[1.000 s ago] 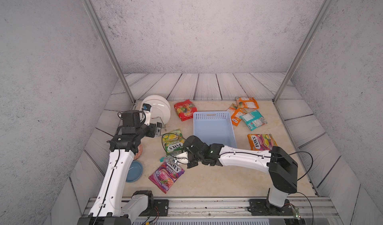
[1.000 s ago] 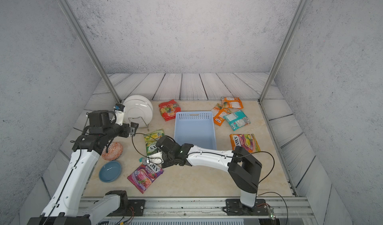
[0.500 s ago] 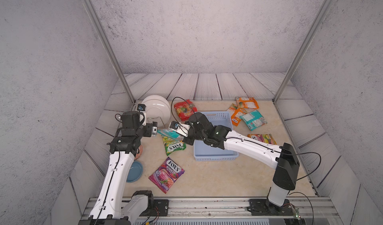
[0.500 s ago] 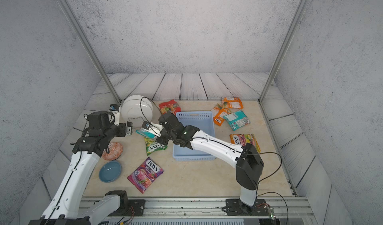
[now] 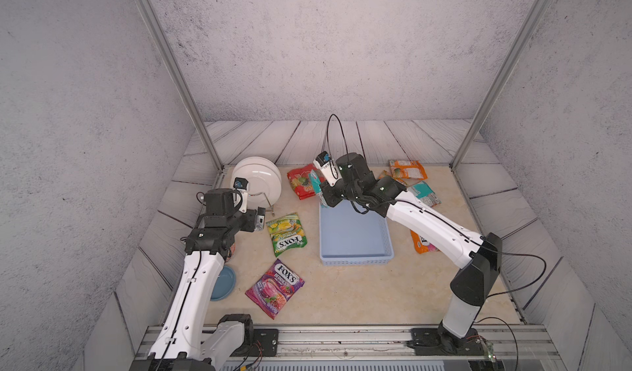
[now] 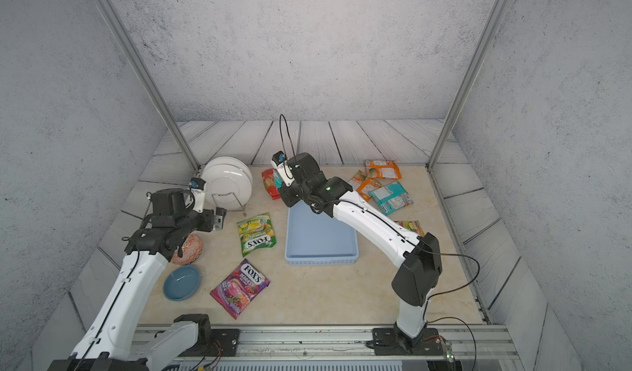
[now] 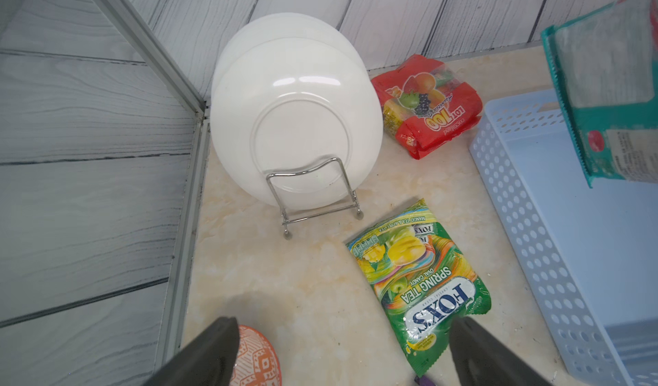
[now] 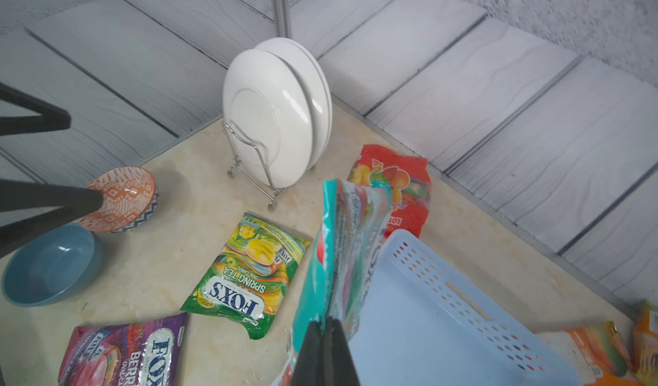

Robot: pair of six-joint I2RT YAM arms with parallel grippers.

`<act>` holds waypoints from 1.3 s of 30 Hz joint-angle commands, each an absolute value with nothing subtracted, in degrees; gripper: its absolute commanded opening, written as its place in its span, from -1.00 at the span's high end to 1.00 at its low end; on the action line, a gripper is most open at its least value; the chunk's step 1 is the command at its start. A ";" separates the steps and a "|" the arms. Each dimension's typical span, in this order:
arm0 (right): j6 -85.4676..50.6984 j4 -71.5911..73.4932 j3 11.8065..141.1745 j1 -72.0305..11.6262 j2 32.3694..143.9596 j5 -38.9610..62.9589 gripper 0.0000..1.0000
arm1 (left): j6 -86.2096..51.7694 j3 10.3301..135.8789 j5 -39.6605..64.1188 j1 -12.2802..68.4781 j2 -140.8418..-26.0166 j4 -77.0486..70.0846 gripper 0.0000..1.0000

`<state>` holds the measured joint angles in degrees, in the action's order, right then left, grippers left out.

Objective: Put the candies in the basket
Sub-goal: Place the candy in the basket.

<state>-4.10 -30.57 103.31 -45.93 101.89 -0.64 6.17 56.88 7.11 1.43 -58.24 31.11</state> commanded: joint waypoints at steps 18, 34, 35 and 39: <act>-22.03 -30.37 101.03 -39.77 105.86 4.20 1.00 | 5.36 54.26 13.49 1.38 -59.12 30.32 -0.97; -25.40 -27.70 98.62 -33.47 112.88 7.62 1.00 | 5.58 54.44 14.29 1.40 -59.47 29.99 -0.97; -24.75 -28.29 98.45 -33.32 112.91 7.35 1.00 | 5.61 54.15 13.88 1.35 -59.50 29.61 -0.97; -22.55 -32.07 98.00 -32.37 113.20 5.68 1.00 | 5.56 53.40 14.18 1.34 -59.92 28.74 -0.97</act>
<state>-24.67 -29.65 98.02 -32.95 111.66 7.11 5.52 53.49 13.39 1.52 -59.31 29.34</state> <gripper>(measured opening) 0.037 0.984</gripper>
